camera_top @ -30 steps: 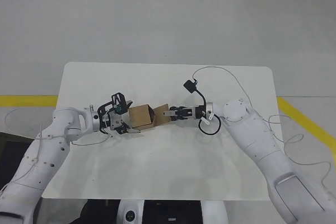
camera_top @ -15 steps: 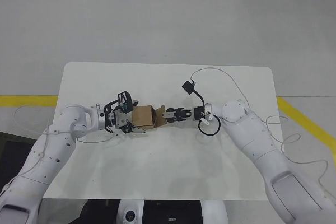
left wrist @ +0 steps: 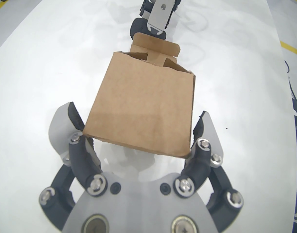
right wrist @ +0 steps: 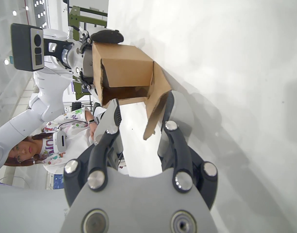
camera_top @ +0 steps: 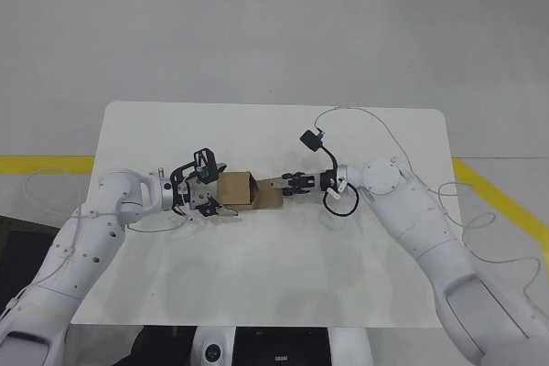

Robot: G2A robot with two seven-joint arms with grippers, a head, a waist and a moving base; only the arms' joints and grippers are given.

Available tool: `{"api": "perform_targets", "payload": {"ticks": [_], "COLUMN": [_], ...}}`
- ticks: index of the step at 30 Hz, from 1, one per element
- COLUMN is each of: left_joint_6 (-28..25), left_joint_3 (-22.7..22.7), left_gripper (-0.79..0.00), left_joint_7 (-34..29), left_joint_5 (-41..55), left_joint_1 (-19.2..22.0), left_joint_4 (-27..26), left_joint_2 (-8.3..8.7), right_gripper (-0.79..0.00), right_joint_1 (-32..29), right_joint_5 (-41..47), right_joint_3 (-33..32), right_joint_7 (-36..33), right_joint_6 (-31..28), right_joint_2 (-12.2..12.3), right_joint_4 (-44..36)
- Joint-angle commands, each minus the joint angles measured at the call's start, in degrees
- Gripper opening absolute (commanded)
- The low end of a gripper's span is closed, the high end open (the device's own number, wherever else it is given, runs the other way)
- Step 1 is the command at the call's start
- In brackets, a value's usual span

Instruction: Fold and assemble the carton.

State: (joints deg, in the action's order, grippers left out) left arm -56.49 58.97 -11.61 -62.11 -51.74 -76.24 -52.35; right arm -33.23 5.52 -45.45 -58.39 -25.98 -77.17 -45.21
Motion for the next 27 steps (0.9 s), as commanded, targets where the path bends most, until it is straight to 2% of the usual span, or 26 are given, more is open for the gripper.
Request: {"api": "perform_targets", "payload": {"ticks": [1, 5, 13, 27], "left_joint_6": [-0.07, -0.04, -0.13, -0.39], "left_joint_3": [0.09, 0.28, 0.65, 0.97], "left_gripper": [0.0, 0.0, 0.0, 0.0], "left_joint_7": [-0.03, -0.07, -0.2, -0.05], "left_joint_5": [-0.05, -0.14, -0.27, -1.14], "left_joint_1": [-0.06, -0.19, -0.38, -0.56], "left_joint_4": [0.06, 0.1, 0.06, -0.32], "left_joint_2": [0.01, 0.01, 0.01, -0.03], "right_gripper": [-0.443, -0.437, -0.437, -0.428], "right_joint_1": [-0.31, -0.91, -2.07, -1.74], "right_joint_5": [-0.26, 0.68, 5.32, 7.35], "right_joint_3": [0.05, 0.29, -0.77, -0.03], "right_joint_7": [-0.14, -1.79, -2.2, -3.53], "right_joint_6": [0.58, 1.6, -2.64, -3.47], "right_joint_2": [0.01, -0.15, -0.52, -1.4], "right_joint_4": [-0.32, -0.58, -2.15, -4.99]}}
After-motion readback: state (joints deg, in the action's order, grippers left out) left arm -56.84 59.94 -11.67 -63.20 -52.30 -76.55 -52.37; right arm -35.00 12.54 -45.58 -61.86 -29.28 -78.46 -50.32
